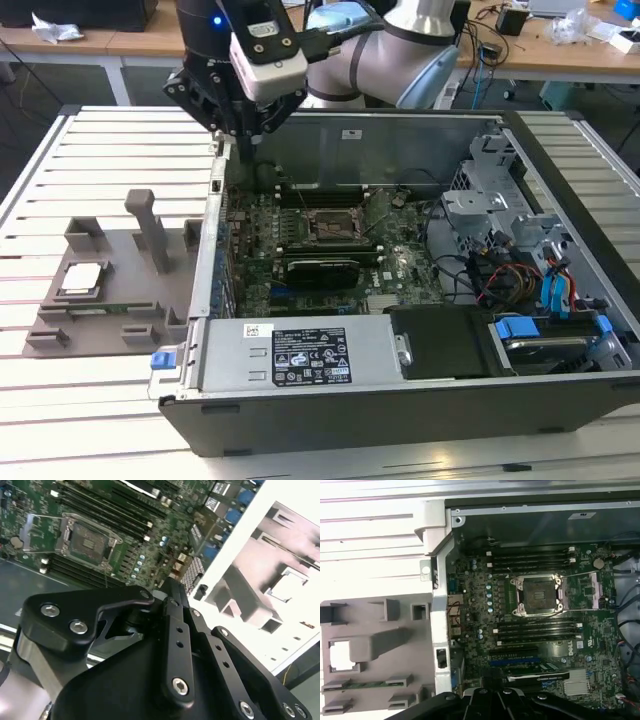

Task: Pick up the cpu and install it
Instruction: 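Reach for the cpu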

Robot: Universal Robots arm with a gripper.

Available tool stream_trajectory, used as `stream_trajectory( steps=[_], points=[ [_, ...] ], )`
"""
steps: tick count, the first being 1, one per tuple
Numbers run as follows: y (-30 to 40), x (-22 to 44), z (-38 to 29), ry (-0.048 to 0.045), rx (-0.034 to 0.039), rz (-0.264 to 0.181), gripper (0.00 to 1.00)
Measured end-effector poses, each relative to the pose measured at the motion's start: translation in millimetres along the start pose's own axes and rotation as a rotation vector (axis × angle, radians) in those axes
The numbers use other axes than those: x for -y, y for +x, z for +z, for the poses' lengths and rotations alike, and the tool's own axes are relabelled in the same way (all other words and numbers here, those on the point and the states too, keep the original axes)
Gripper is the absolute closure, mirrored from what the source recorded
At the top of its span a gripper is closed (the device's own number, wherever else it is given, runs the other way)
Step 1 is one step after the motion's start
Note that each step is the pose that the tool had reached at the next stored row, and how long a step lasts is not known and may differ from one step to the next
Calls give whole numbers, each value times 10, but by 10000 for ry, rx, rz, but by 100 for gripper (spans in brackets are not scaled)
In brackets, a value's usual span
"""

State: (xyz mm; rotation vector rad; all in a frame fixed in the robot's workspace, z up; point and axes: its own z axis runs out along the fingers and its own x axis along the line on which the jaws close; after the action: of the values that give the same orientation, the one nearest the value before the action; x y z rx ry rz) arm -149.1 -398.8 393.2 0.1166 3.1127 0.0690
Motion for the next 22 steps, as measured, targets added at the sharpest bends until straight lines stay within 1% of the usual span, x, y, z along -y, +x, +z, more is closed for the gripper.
stream_trajectory(
  steps=[1, 3, 5, 6, 9, 10, 11, 12, 14, 18, 22],
  points=[
    [50, 4, -2, 1, 0, -2, 89],
    [185, 14, -3, 0, 2, -1, 89],
    [256, 19, -4, 1, 2, -1, 89],
    [302, 23, -5, 0, 2, 0, 89],
    [401, 30, -6, 0, 4, -2, 89],
    [458, 34, -8, 0, 4, -1, 89],
    [592, 44, -10, -1, 5, -2, 89],
    [663, 49, -12, 0, 7, 1, 89],
    [761, 57, -15, 0, 10, -2, 89],
    [920, 69, -19, -2, 17, -1, 89],
    [1034, 77, -22, 0, 17, -1, 89]
  ],
)
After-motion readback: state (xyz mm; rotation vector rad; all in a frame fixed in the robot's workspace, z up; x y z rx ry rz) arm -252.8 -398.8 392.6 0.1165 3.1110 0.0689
